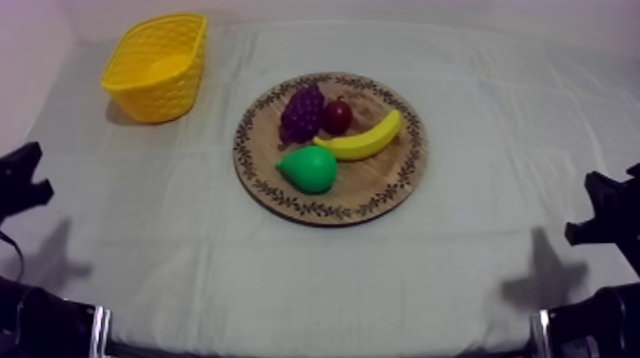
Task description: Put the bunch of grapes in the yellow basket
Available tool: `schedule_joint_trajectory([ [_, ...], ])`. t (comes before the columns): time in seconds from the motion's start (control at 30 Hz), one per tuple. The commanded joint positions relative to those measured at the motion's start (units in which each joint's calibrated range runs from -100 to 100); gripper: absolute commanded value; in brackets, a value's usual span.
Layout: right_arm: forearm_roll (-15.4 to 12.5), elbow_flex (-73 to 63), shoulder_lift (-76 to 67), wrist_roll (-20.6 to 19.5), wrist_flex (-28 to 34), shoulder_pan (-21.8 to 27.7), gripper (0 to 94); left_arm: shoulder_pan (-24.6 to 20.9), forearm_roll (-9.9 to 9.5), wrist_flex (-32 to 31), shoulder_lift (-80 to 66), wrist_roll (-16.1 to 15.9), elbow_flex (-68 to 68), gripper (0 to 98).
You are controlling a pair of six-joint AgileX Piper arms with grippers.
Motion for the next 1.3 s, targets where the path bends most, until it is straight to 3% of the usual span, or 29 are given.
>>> schedule_joint_trajectory([
  [0.0, 0.0, 0.0, 0.0, 0.0, 0.0, 0.0, 0.5, 1.0, -0.23, 4.3, 6.8, -0.3, -12.2, 0.0],
  [0.33, 0.0, 0.0, 0.0, 0.0, 0.0, 0.0, 0.5, 6.9, 0.19, 20.2, 23.1, -2.7, -39.3, 0.0],
  [0.5, 0.0, 0.0, 0.0, 0.0, 0.0, 0.0, 0.5, 12.3, 0.5, 23.9, 30.3, -3.0, -46.0, 0.0],
  [0.83, 0.0, 0.0, 0.0, 0.0, 0.0, 0.0, 0.5, 21.3, 0.24, 21.6, 43.3, -2.4, -49.0, 0.0],
  [1.27, 0.0, 0.0, 0.0, 0.0, 0.0, 0.0, 0.5, 23.2, -0.8, 14.0, 62.8, 1.4, -52.1, 0.0],
])
